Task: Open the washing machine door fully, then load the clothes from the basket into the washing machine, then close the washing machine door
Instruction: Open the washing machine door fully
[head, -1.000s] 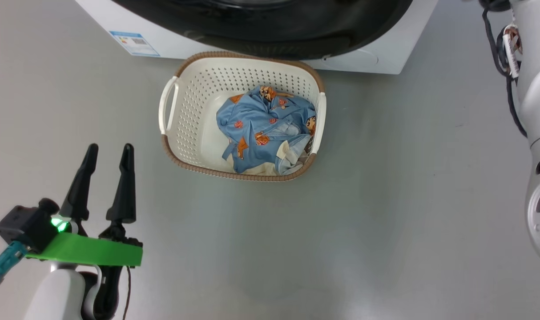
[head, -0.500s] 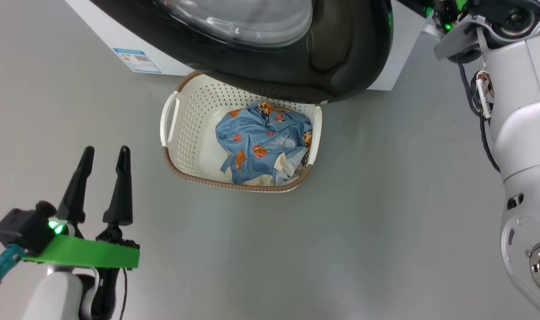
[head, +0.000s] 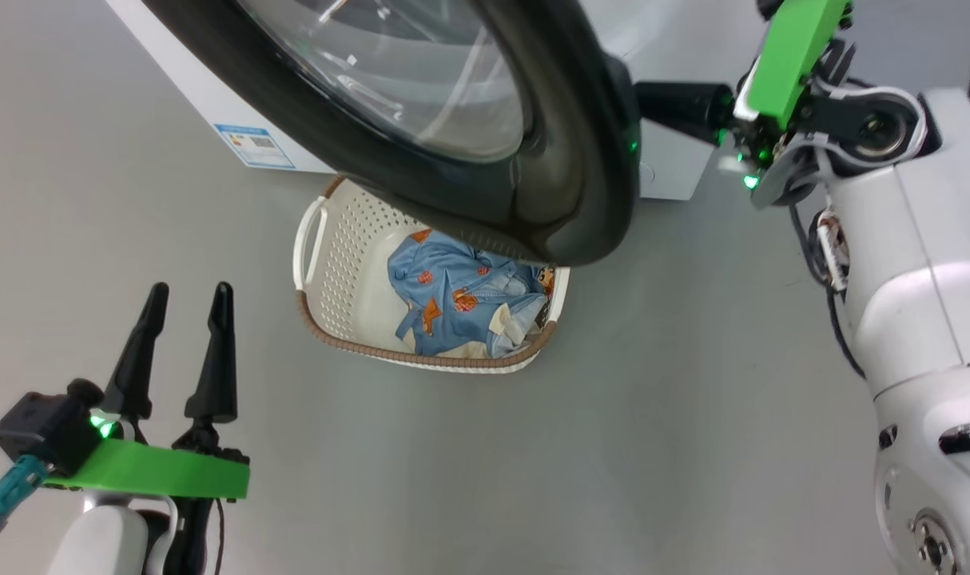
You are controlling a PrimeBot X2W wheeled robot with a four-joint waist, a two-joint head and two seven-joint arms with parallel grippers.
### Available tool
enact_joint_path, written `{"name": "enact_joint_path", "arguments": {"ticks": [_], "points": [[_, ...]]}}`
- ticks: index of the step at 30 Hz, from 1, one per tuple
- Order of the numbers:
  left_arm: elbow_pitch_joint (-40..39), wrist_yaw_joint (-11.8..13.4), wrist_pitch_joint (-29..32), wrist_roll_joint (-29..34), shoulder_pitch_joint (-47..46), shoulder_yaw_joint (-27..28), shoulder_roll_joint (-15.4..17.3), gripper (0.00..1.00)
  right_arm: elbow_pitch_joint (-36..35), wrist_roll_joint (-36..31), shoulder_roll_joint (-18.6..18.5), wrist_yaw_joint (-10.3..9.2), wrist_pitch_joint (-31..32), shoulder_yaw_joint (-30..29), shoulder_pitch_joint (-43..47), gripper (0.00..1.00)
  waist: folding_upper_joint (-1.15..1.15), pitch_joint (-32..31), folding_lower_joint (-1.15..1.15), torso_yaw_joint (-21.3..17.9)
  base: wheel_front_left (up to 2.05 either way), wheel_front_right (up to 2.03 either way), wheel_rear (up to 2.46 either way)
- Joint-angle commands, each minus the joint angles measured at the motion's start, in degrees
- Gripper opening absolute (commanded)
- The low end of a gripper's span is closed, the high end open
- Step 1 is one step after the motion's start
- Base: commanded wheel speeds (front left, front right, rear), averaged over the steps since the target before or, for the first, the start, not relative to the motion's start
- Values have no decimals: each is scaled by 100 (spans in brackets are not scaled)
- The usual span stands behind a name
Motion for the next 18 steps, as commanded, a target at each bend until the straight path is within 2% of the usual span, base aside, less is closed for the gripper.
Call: {"name": "enact_joint_path", "arguments": {"ticks": [1,11,18], "points": [[-140,-19,-52,77,32,219,205,100,-264,172,209,43,119,202,122,0,0,-67,0,-5,0,0,0],[-141,-19,-52,157,151,220,190,100,-921,1118,209,43,377,1253,1027,0,0,-306,0,37,0,0,0],[-149,-19,-52,197,189,227,183,100,-1217,1466,209,43,293,1909,1560,0,0,-438,0,99,0,0,0]]}}
